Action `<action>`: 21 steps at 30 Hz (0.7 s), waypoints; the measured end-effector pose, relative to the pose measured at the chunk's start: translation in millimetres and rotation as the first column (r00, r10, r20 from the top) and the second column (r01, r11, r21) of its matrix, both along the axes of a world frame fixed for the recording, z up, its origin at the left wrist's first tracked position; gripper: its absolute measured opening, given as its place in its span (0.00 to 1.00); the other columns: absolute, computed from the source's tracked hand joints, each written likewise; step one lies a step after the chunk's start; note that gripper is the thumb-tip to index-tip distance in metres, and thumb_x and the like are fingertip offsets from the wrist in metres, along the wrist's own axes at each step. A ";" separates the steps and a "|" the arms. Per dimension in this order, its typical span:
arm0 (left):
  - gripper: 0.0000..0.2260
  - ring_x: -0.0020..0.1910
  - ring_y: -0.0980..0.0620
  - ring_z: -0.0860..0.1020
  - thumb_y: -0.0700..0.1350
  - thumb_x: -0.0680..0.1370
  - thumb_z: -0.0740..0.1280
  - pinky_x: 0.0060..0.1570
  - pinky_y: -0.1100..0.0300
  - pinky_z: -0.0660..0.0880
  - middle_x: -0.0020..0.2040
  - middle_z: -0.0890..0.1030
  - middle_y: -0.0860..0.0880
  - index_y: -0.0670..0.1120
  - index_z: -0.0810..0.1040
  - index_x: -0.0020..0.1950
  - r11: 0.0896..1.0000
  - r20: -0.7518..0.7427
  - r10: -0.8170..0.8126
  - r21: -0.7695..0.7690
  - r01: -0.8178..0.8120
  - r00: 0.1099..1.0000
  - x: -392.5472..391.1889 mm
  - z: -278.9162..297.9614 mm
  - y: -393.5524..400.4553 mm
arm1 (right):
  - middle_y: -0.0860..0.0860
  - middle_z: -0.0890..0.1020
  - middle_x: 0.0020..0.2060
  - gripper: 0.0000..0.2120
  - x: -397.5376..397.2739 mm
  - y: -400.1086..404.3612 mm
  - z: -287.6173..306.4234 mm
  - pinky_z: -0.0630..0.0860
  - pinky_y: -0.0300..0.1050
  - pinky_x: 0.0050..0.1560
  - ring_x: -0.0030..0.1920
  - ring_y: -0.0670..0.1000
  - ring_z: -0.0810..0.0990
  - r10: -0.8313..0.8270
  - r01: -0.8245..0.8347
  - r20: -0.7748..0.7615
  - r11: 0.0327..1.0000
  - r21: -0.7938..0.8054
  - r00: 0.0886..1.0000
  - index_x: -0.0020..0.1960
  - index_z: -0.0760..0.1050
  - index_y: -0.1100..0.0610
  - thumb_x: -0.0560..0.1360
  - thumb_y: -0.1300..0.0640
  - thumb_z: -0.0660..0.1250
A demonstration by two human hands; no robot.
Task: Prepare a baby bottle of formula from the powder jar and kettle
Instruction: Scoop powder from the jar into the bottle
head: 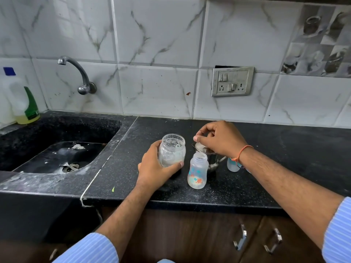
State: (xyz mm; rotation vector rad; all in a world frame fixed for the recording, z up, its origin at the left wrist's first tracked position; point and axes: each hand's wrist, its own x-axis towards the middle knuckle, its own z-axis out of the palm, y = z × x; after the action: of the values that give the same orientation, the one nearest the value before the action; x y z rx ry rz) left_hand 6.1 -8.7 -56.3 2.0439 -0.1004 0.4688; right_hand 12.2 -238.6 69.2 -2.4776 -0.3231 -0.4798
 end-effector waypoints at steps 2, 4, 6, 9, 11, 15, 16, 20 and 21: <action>0.43 0.67 0.57 0.79 0.72 0.61 0.78 0.74 0.38 0.72 0.60 0.77 0.72 0.66 0.68 0.73 1.000 -0.024 0.014 0.002 -0.013 1.000 -0.3 1.3 -0.1 | 0.46 0.83 0.26 0.08 -3.4 -11.3 -2.6 0.79 0.46 0.38 0.29 0.47 0.80 -0.015 0.015 -0.002 1.000 0.012 1.000 0.40 0.86 0.47 0.73 0.44 0.79; 0.45 0.69 0.56 0.79 0.72 0.61 0.77 0.75 0.37 0.71 0.60 0.76 0.71 0.63 0.69 0.75 1.000 -0.040 0.021 -0.014 -0.022 0.999 0.1 2.0 0.0 | 0.46 0.83 0.27 0.07 -7.6 -22.1 -5.1 0.79 0.46 0.38 0.28 0.44 0.77 -0.036 0.036 -0.002 0.999 0.012 0.999 0.40 0.86 0.46 0.73 0.44 0.79; 0.46 0.70 0.54 0.79 0.71 0.61 0.77 0.76 0.37 0.71 0.62 0.77 0.69 0.60 0.69 0.77 0.999 -0.049 0.030 -0.023 -0.031 0.998 -0.5 3.1 -0.4 | 0.47 0.83 0.27 0.07 -12.5 -32.3 -7.5 0.78 0.46 0.37 0.28 0.43 0.76 -0.054 0.054 -0.004 0.999 0.007 0.999 0.41 0.86 0.45 0.73 0.43 0.79; 0.49 0.74 0.53 0.77 0.72 0.62 0.77 0.77 0.37 0.69 0.71 0.78 0.63 0.57 0.68 0.80 0.998 -0.049 0.052 -0.040 -0.054 0.997 0.2 3.6 -0.9 | 0.45 0.82 0.26 0.07 -18.2 -46.4 -12.3 0.74 0.42 0.34 0.26 0.41 0.75 -0.077 0.077 -0.013 0.997 0.011 0.997 0.42 0.86 0.46 0.74 0.44 0.78; 0.54 0.78 0.53 0.74 0.76 0.62 0.75 0.78 0.37 0.68 0.77 0.76 0.58 0.54 0.66 0.83 0.996 -0.035 0.066 -0.051 -0.068 0.997 0.5 3.4 -1.1 | 0.44 0.82 0.26 0.07 -20.1 -55.2 -16.3 0.75 0.42 0.35 0.26 0.41 0.75 -0.101 0.101 -0.015 0.995 0.021 0.995 0.42 0.85 0.46 0.75 0.44 0.78; 0.54 0.84 0.49 0.63 0.79 0.68 0.66 0.82 0.37 0.61 0.84 0.68 0.55 0.53 0.58 0.87 0.997 0.033 0.072 -0.037 -0.070 0.997 -12.4 2.5 -4.8 | 0.41 0.80 0.24 0.06 -19.2 -69.0 -27.0 0.76 0.43 0.37 0.29 0.42 0.76 -0.157 0.157 -0.035 0.988 0.011 0.987 0.44 0.84 0.45 0.77 0.45 0.76; 0.53 0.84 0.50 0.61 0.79 0.69 0.65 0.81 0.36 0.59 0.84 0.65 0.56 0.55 0.56 0.88 0.997 0.048 0.083 -0.009 -0.083 0.995 -16.4 1.9 -6.4 | 0.40 0.80 0.24 0.06 -18.7 -72.0 -30.4 0.76 0.44 0.38 0.30 0.42 0.77 -0.169 0.170 -0.042 0.985 0.007 0.985 0.44 0.84 0.45 0.77 0.45 0.75; 0.46 0.83 0.54 0.58 0.74 0.73 0.66 0.78 0.39 0.55 0.83 0.62 0.59 0.57 0.59 0.86 0.988 0.197 0.135 0.049 -0.147 0.971 -30.2 1.6 -10.6 | 0.39 0.80 0.24 0.07 -15.8 -78.4 -41.3 0.72 0.43 0.37 0.30 0.43 0.78 -0.193 0.192 -0.075 0.981 -0.016 0.978 0.48 0.83 0.46 0.78 0.43 0.73; 0.42 0.81 0.56 0.61 0.71 0.74 0.68 0.77 0.44 0.55 0.81 0.65 0.60 0.55 0.64 0.85 0.984 0.283 0.145 0.055 -0.167 0.948 -33.3 1.2 -10.5 | 0.38 0.80 0.24 0.07 -15.2 -78.6 -43.4 0.72 0.43 0.37 0.31 0.42 0.78 -0.192 0.190 -0.087 0.981 -0.022 0.978 0.49 0.83 0.45 0.79 0.43 0.73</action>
State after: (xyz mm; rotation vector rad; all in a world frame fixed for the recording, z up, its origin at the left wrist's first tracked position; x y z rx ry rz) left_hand -27.2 -19.2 -55.2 2.0598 -0.1284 0.8640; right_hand -3.0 -317.2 25.9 -2.5467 -0.0523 -0.4450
